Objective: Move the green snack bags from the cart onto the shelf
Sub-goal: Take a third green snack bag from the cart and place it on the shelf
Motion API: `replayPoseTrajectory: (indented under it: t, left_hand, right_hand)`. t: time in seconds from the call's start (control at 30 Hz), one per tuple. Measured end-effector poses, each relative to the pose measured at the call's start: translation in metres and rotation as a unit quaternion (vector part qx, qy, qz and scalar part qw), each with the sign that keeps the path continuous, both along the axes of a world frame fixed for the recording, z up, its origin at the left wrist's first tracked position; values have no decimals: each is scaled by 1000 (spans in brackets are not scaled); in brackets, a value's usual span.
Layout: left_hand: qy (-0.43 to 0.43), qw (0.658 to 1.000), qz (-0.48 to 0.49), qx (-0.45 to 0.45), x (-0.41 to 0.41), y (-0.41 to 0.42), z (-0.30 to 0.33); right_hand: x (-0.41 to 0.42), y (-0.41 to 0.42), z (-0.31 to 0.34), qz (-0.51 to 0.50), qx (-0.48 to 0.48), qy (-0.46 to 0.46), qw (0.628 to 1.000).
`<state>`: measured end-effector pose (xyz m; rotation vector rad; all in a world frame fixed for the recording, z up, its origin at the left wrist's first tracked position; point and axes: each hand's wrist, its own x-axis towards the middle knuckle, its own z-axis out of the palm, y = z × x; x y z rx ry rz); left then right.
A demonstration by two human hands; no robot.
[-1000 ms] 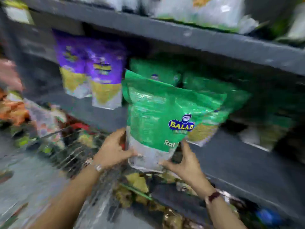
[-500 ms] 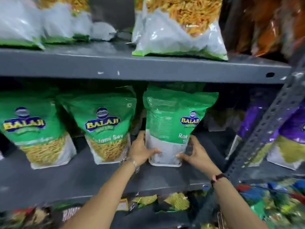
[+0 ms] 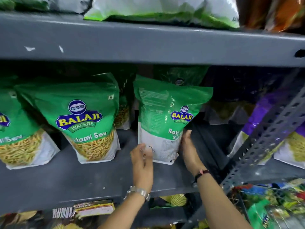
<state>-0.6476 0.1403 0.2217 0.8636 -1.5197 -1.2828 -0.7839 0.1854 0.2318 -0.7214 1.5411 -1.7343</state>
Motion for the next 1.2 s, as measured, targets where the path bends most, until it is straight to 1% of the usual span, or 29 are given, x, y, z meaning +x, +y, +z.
replayPoseTrajectory:
  t: [0.07,0.13,0.2,0.27,0.3,0.33,0.4,0.43,0.47,0.5,0.53,0.57,0.6,0.63,0.67,0.7,0.73,0.8,0.83,0.87,0.9,0.93,1.0,1.03,1.1,1.2]
  left_hand:
    - [4,998,-63,27,-6,-1,6]
    - [21,993,-98,67,-9,-14,11]
    - [16,994,-67,81,-10,-31,11]
    - [-4,997,14,82,-10,-32,5]
    - [-7,995,41,88,-10,-26,1]
    - [0,995,46,89,-10,-19,-2]
    - [44,996,-5,81,-11,-8,-3]
    - [61,992,-44,97,-13,-9,-3]
    - [72,986,-81,127,-14,-16,-1]
    - [72,978,-114,157,-14,-25,4]
    - [63,974,-122,178,-13,-35,7]
    - [56,976,-104,185,-12,-43,7]
    - [57,980,-65,181,-10,-49,4]
    - [63,983,-20,170,-9,-50,2]
    - [66,985,21,158,-8,-46,-2]
    - [66,986,49,149,-9,-39,-7]
    - [69,985,54,146,-11,-31,-11]
    - [94,984,4,151,-17,-18,-11]
    - [113,979,-39,166,-20,-18,-7]
    - [124,972,-76,183,-22,-23,-2]
    - [123,968,-100,197,-23,-32,2]
    - [112,967,-104,203,-23,-41,4]
    - [100,973,-67,198,-22,-51,1]
    - [99,976,-40,189,-20,-48,0]
    - [101,980,-8,173,-18,-35,-6]
    - [92,981,-40,167,-17,-18,-7]
  right_hand:
    - [1,3,-5,8,7,-1,1000]
    - [-1,10,-11,-47,16,12,999]
    - [-5,13,-12,-125,23,37,991]
    - [-6,9,-10,-158,23,29,987]
    - [-2,6,-8,-141,24,18,990]
    - [5,1,-6,-105,23,9,994]
    - [20,-7,-5,-32,10,-7,999]
    - [25,-9,-6,-27,9,-9,1000]
    - [28,-8,-9,-48,12,-7,999]
    - [28,-7,-12,-94,15,0,995]
    - [28,-4,-15,-151,17,4,988]
    - [28,-1,-16,-204,13,10,979]
    - [28,2,-15,-245,6,16,969]
    - [26,2,-15,-265,-3,17,964]
    - [24,1,-16,-259,-7,11,966]
    - [23,-3,-14,-230,-6,1,973]
    - [25,-7,-11,-188,-1,-12,982]
    - [31,-14,-6,-111,-2,-17,994]
    - [35,-15,-7,-100,-9,-7,995]
    - [39,-13,-9,-113,-13,5,993]
    - [43,-9,-13,-148,-13,16,989]
    - [46,-4,-17,-198,-9,28,980]
    - [51,5,-20,-289,-3,58,956]
    - [50,8,-21,-311,-2,64,948]
    - [40,8,-21,-296,3,55,953]
    - [18,2,-16,-212,23,19,977]
